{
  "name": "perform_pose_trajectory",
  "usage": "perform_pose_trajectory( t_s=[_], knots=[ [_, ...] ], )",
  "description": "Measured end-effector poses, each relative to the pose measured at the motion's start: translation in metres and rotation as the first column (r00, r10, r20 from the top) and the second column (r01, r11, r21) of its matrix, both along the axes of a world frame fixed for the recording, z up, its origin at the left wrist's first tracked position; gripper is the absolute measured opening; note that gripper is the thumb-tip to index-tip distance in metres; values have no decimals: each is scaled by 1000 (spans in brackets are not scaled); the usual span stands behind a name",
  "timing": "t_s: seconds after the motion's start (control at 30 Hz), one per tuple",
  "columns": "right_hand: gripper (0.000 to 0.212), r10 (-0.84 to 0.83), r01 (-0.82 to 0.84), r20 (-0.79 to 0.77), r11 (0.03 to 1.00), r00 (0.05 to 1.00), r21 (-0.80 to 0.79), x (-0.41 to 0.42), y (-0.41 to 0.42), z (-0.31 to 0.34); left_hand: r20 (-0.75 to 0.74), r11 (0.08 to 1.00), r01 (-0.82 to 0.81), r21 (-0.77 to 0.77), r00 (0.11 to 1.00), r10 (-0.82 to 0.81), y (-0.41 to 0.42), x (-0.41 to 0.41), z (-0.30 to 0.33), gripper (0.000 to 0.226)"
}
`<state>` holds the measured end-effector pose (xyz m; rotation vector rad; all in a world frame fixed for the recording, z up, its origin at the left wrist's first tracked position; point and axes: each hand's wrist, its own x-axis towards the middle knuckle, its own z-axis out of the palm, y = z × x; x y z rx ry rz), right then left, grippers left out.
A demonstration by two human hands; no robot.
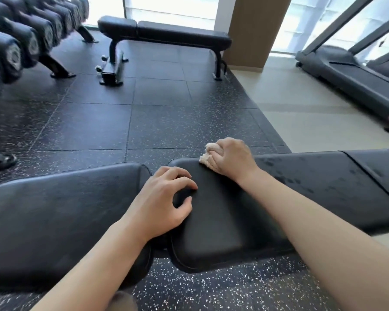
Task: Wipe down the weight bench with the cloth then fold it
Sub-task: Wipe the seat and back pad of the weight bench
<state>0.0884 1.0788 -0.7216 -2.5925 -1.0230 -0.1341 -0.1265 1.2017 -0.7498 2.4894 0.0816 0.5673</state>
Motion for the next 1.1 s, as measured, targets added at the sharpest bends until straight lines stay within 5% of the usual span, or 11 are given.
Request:
perform_pose_trajectory(
  t_s=[0.37, 0.83, 1.1],
  knots=[
    [7, 270, -263, -75, 961, 960, 86, -131, -173, 8, -29, 999, 0, 50, 1000, 1, -4, -3, 3, 28],
    [27, 29, -33, 54, 997, 998, 68, -8, -51, 6, 42, 999, 29, -20, 999, -29, -23, 54, 1, 20],
    [10, 105, -105, 8, 991, 994, 81, -79, -149, 3, 31, 996, 82, -23, 996, -81, -15, 49, -3, 24]
  ],
)
